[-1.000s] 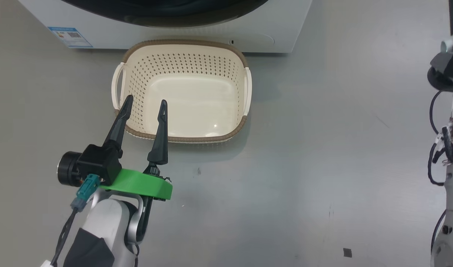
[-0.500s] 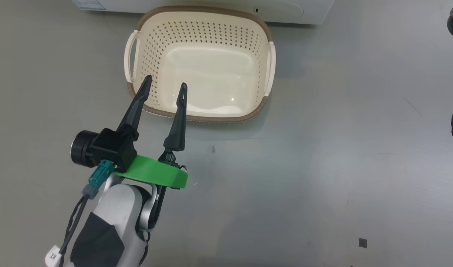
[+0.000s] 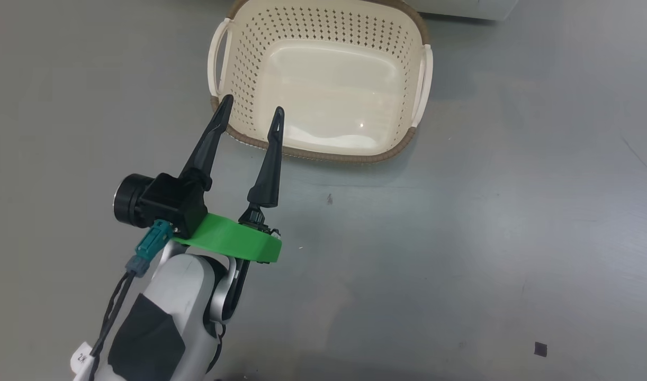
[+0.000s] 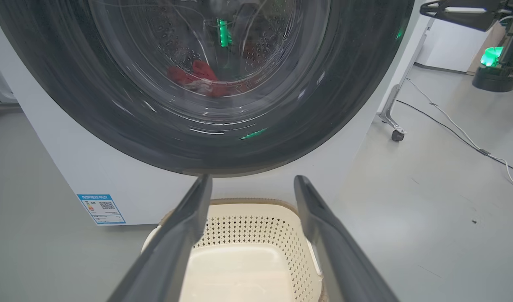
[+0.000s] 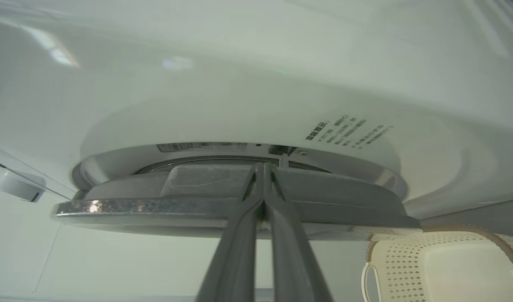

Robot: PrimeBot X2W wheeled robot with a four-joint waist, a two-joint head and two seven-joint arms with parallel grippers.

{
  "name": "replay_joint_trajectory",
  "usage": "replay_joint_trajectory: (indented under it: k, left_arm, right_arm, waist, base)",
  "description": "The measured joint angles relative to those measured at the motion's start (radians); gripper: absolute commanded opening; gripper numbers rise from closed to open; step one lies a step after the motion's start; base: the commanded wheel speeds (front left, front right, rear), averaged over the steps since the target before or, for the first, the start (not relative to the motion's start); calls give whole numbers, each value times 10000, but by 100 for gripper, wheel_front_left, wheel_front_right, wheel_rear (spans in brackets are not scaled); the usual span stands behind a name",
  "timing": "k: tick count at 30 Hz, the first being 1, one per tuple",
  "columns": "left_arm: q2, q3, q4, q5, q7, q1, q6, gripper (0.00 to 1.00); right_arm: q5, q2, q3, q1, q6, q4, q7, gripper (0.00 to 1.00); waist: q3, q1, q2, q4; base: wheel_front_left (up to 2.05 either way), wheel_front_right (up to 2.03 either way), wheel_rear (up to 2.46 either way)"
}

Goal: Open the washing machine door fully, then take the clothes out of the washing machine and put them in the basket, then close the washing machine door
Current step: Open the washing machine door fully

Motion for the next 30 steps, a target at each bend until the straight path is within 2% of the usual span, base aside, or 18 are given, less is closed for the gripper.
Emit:
replay_joint_trajectory:
  k: [15,30]
  left_arm:
    - [-38,-270,-50,-151,0,-48,117,100]
    - [-46,-297,-111,-224,0,-97,174,100]
  right_arm:
    - [-211,-130,247,-918,-98,834,205,0]
    - [-186,-94,309,-1596,-86,1478,552,0]
  waist:
    - [129,0,0,508]
    - [211,0,0,664]
  base:
    - [0,0,0]
    - [0,0,0]
